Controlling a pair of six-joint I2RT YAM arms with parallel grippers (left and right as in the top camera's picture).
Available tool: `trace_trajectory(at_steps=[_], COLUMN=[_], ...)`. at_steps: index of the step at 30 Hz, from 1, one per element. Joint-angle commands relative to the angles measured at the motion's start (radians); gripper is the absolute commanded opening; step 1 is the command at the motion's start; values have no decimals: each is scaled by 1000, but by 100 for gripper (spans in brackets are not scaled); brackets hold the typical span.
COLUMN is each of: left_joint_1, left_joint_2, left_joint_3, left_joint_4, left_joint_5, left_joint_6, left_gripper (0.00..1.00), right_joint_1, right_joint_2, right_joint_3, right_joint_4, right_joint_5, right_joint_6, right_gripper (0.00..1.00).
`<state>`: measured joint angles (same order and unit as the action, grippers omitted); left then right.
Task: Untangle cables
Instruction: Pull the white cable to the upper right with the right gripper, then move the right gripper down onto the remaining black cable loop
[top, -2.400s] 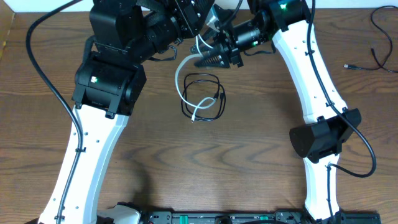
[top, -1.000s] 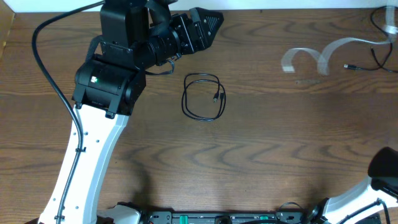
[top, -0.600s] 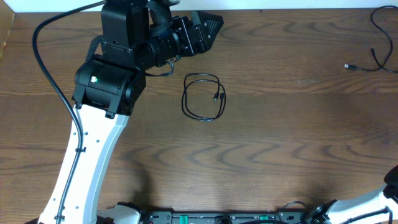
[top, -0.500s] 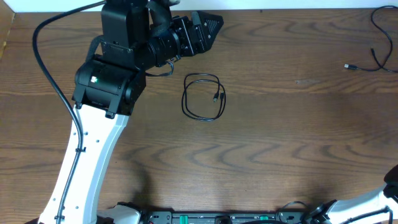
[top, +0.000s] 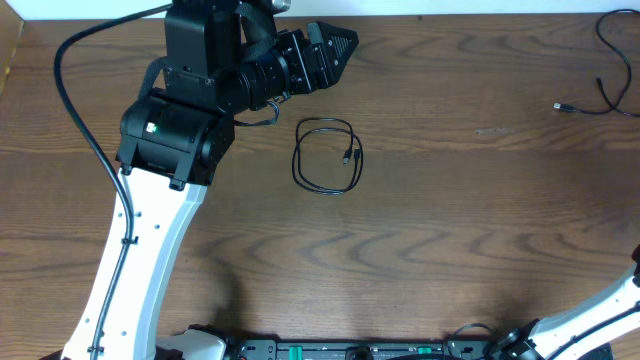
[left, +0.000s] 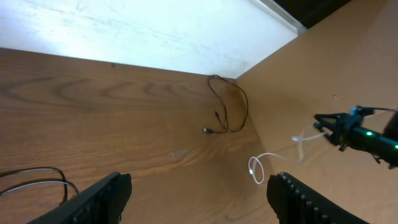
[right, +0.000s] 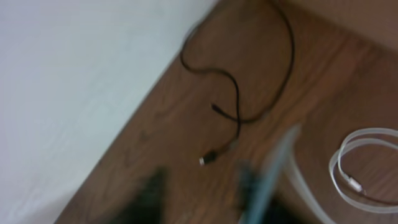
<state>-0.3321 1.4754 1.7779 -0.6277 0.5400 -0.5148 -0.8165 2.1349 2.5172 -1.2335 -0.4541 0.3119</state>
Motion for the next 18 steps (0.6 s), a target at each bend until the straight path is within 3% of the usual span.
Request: trace_trajectory(at_steps=[1,2,11,18], left_joint_1=[1,1,1,2], left_joint_2=[-5,-5,-5,3], left_joint_3=[-5,-5,-6,-6], left_joint_4=[-2,-5,-35,-114], left_joint_5=[-10,-10,-10,-53], left_joint_6=[25,25,25,123], left_gripper=[75,75,75,75], right_joint_1=[8,8,25,140], right_joint_2=[6,8,8,8], right_joint_3=[6,6,6,6], right_joint_4=[-21,-32,-208,-271], right_joint_5=[-1,5,251,-47], right_joint_6=[1,2,58,-187], right_gripper=[85,99,99,99])
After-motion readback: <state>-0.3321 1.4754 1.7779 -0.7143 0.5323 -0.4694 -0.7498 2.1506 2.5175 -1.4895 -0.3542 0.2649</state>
